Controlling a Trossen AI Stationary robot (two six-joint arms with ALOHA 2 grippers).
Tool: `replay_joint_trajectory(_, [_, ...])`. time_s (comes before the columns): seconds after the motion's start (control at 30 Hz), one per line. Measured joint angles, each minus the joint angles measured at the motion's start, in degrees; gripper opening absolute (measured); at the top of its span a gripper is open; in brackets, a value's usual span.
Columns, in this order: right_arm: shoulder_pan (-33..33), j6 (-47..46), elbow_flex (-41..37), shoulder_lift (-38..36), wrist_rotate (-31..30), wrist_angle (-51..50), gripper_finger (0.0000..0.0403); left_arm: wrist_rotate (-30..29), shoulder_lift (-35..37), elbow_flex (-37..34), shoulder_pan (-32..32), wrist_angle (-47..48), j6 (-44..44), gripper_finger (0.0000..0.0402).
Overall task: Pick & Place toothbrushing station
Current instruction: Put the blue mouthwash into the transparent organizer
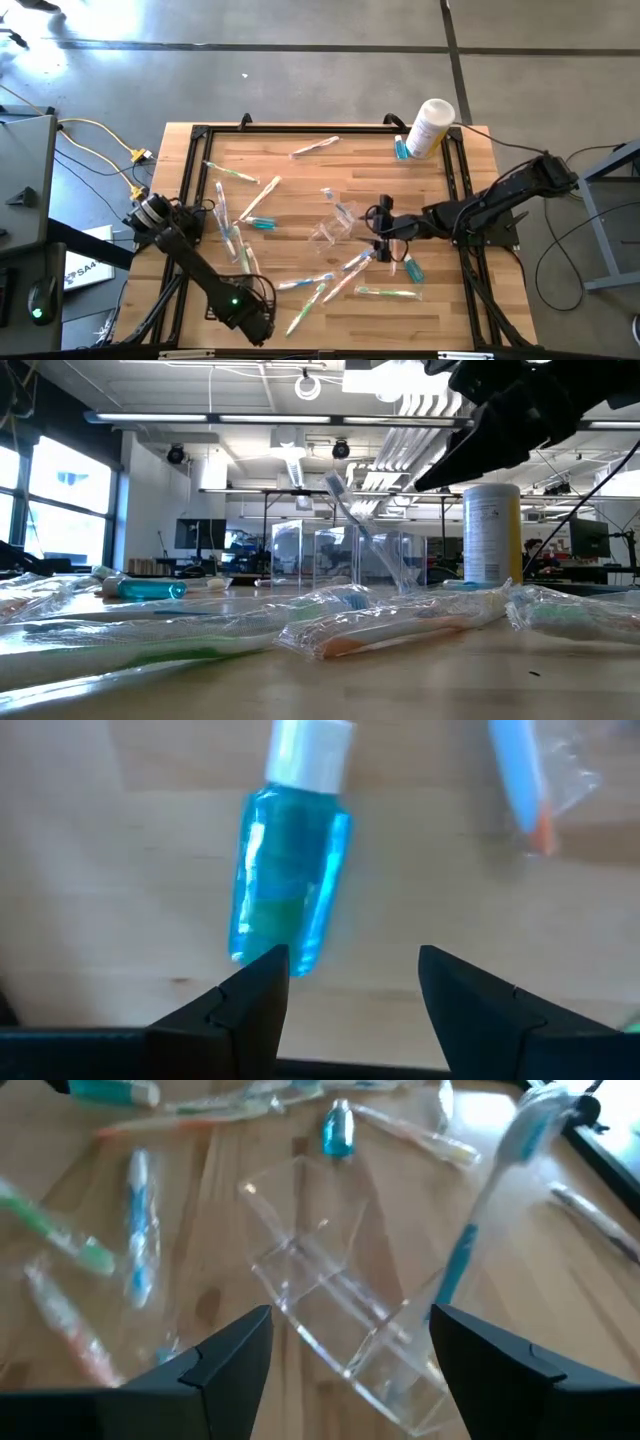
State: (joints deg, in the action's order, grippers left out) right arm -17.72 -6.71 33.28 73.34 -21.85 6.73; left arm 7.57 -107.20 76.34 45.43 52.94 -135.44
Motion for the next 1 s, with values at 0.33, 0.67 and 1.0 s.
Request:
replay_joint_trajectory(0.33, [-5.39,-0.82,0.00,0.11,1.38,-1.56,0.0262,2.13,-1.65,0.02,-0.02,1.23,-1.57,0.0214])
replay_joint_trajectory(0.67, [-7.58,-2.12,0.00,0.13,1.33,-2.94,0.0262,2.43,-1.72,0.93,-0.04,3.78,-2.43,0.0214])
replay_joint_trajectory(1.0, [-7.54,-2.30,0.00,0.13,1.29,-3.02,0.0262,4.73,-1.74,0.98,-0.09,10.01,-1.28,0.0214])
